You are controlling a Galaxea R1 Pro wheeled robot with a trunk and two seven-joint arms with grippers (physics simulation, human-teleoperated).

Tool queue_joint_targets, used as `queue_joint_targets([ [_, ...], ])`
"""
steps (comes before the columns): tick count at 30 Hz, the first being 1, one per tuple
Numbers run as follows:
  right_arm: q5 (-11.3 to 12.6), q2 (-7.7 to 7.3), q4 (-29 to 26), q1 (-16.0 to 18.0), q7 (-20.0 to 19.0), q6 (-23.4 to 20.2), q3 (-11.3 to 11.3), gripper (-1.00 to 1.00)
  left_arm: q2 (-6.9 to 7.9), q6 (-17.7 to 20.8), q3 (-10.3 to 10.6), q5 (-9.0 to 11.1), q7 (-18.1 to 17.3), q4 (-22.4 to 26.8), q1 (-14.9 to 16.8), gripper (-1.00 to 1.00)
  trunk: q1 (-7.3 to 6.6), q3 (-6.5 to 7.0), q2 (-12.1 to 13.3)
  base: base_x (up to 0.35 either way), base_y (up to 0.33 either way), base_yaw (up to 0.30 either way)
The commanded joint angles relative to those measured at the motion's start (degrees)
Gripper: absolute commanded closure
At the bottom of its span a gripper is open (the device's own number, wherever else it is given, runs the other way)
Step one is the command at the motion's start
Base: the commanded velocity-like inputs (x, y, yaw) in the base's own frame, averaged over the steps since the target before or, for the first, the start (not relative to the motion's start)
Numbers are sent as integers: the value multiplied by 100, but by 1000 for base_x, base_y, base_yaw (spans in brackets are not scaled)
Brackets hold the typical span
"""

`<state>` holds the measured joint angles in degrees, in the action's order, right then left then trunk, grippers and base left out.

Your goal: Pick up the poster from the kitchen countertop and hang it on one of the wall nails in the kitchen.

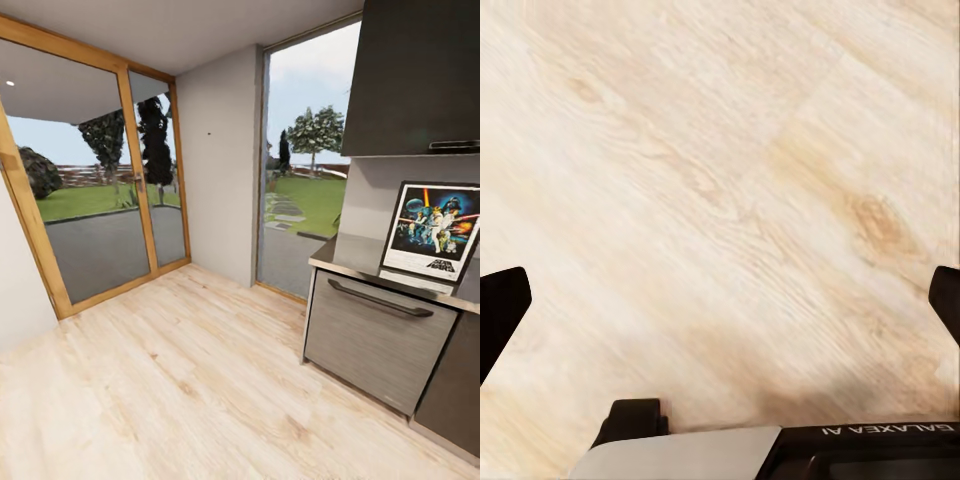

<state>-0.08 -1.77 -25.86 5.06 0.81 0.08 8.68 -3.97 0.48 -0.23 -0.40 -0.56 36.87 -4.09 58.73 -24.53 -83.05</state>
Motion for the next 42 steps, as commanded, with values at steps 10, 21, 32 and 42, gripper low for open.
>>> queue_joint_targets([
  [10,-1,1,4,4,7,1,2,-100,1,5,-4,-4,-5,14,-4,-100,0,-5,-3,0,-305,-299],
  [21,-1,1,11,4,7,1,2,-100,1,5,-4,-4,-4,14,-4,-100,0,-5,-3,31,-304,-300],
  [32,-1,1,11,4,7,1,2,-100,1,5,-5,-4,0,14,-4,-100,0,-5,-3,210,-232,-300],
  [42,-1,1,11,4,7,1,2,-100,1,5,-8,-4,2,14,-4,-100,0,-5,-3,277,-161,-300],
])
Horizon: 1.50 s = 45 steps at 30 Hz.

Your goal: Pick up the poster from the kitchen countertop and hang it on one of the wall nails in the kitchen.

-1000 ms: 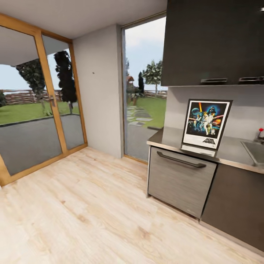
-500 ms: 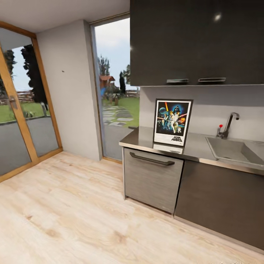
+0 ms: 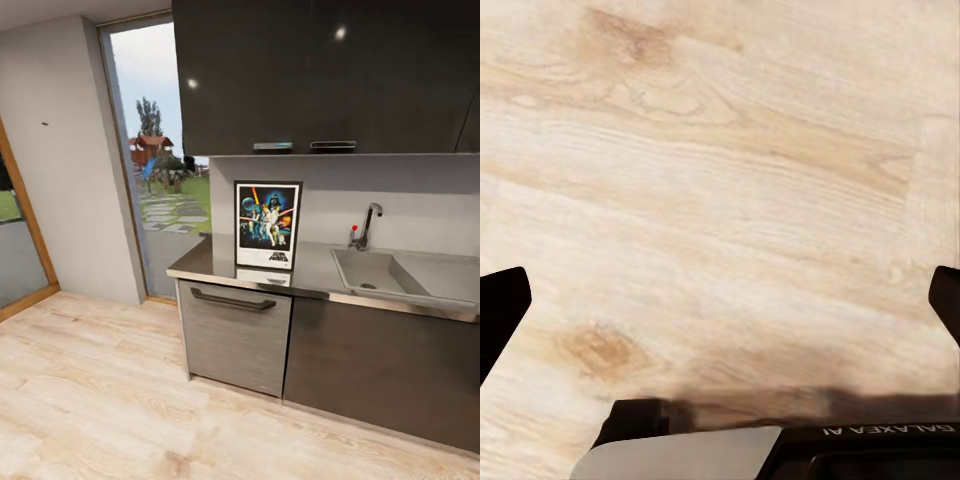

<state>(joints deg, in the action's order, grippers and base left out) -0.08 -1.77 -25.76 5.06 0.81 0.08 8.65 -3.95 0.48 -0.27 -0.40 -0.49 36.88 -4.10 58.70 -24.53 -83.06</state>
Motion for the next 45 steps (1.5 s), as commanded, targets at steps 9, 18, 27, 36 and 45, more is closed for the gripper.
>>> queue_joint_targets([
  [9,-1,2,4,4,7,3,3,-100,-1,5,1,-4,-6,-98,-3,-100,3,-2,-2,285,-155,-252],
  [18,-18,2,32,4,-32,336,-35,-100,-1,5,1,-10,-10,-119,-3,-100,3,-2,-2,312,-76,-27],
  [27,-43,166,-2612,-138,-369,568,-232,-100,67,-9,-15,-1,-11,-104,-3,-100,3,-2,-2,32,-1,0],
  [36,-43,-234,-5774,-257,-2954,-1788,-171,-100,296,-19,-25,34,-37,-41,-3,-100,3,-2,-2,0,0,0],
  [45,1,-470,-6231,418,-3496,-2651,-140,-100,519,-27,-48,55,-310,83,-3,-100,3,-2,-2,0,0,0],
])
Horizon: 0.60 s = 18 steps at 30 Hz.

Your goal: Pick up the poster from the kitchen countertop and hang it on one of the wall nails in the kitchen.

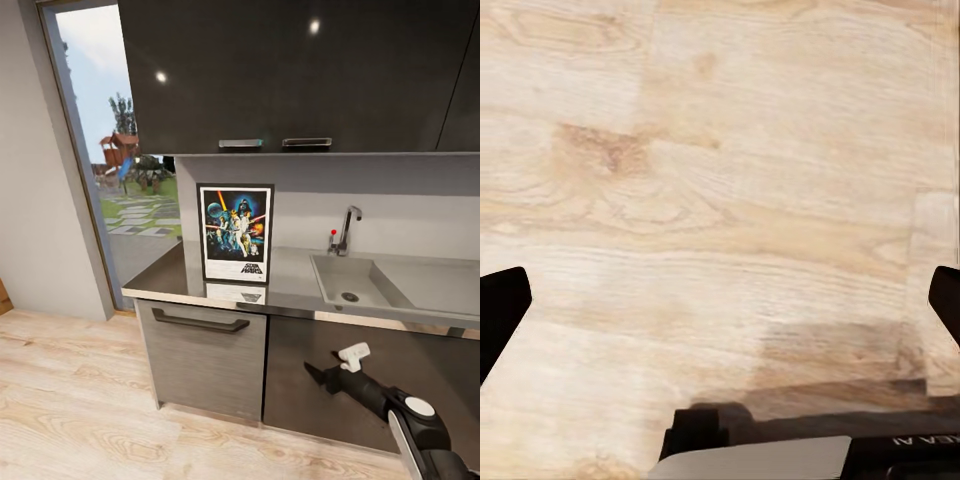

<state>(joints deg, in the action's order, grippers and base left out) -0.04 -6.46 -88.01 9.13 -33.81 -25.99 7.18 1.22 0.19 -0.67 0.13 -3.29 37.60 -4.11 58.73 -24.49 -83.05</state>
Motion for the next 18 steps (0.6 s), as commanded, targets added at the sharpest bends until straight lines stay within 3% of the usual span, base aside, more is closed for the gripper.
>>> queue_joint_targets([
  [1,0,-37,-15,95,-131,-120,14,-100,51,2,-35,4,-145,55,-2,-100,0,-6,-3,0,0,0],
  [6,8,-149,-39,555,-674,-515,30,-100,290,5,-429,69,-1047,239,-2,-100,0,-6,-3,0,0,0],
  [7,6,-170,-43,730,-828,-654,33,-100,341,6,-688,98,-1456,271,-2,-100,0,-6,-3,0,0,0],
  [9,1,-187,-46,1011,-965,-817,36,-100,384,7,-1056,121,-1906,295,-2,-100,0,-6,-3,0,0,0],
  [10,0,-191,-47,1097,-994,-863,36,-100,392,7,-1142,124,-2002,298,-2,-100,0,-6,-3,0,0,0],
  [11,-3,-198,-48,1365,-1053,-1040,37,-100,410,7,-1308,130,-2190,293,-2,-100,0,-6,-3,0,0,0],
  [14,2,-202,-45,1617,-1087,-1271,34,-100,417,8,-1388,133,-2282,288,-2,-100,0,-6,-3,2,0,0],
  [15,6,-209,3,2086,-1226,-1652,25,-100,421,14,-1455,132,-2353,278,-2,-100,0,-6,-3,215,0,0],
  [17,-15,-209,104,2289,-1412,-1722,11,-100,424,15,-1461,130,-2366,276,-2,-100,0,-6,-3,255,0,0],
  [18,-38,-229,385,2520,-1692,-1765,1,-100,424,16,-1457,128,-2373,275,-2,-100,0,-6,-3,307,0,0],
])
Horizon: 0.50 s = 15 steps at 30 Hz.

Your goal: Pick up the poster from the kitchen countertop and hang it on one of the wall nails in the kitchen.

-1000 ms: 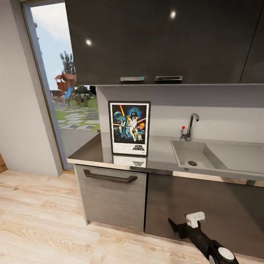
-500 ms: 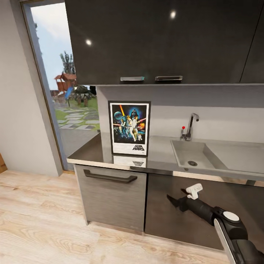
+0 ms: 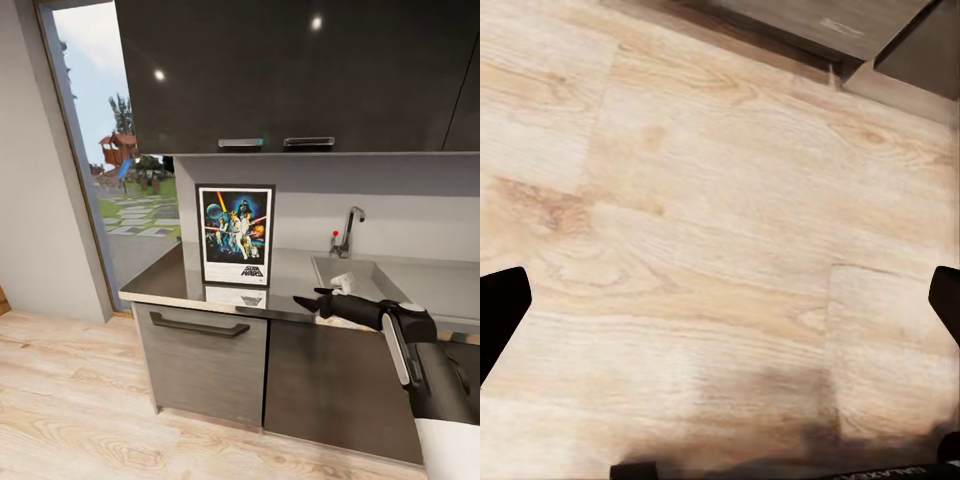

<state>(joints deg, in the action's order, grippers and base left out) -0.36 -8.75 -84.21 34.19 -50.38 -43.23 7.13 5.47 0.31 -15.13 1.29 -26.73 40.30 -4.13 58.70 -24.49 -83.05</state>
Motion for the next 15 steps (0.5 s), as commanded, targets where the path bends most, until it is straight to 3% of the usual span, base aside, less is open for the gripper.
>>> queue_joint_targets([
  [1,-10,-24,93,57,-89,-45,5,-100,-1,4,-11,13,-29,5,0,-100,3,-6,-3,312,0,0],
  [4,-11,-334,804,226,-294,-42,-4,-100,0,4,-15,12,-33,4,0,-100,3,-6,-3,147,0,0],
  [10,-13,-374,984,290,-409,-37,-10,-100,-1,4,-16,12,-34,4,0,-100,3,-6,-3,77,0,0],
  [15,-16,-380,1230,469,-638,-19,-37,-100,-2,4,-16,12,-34,4,0,-100,3,-6,-3,256,0,0],
])
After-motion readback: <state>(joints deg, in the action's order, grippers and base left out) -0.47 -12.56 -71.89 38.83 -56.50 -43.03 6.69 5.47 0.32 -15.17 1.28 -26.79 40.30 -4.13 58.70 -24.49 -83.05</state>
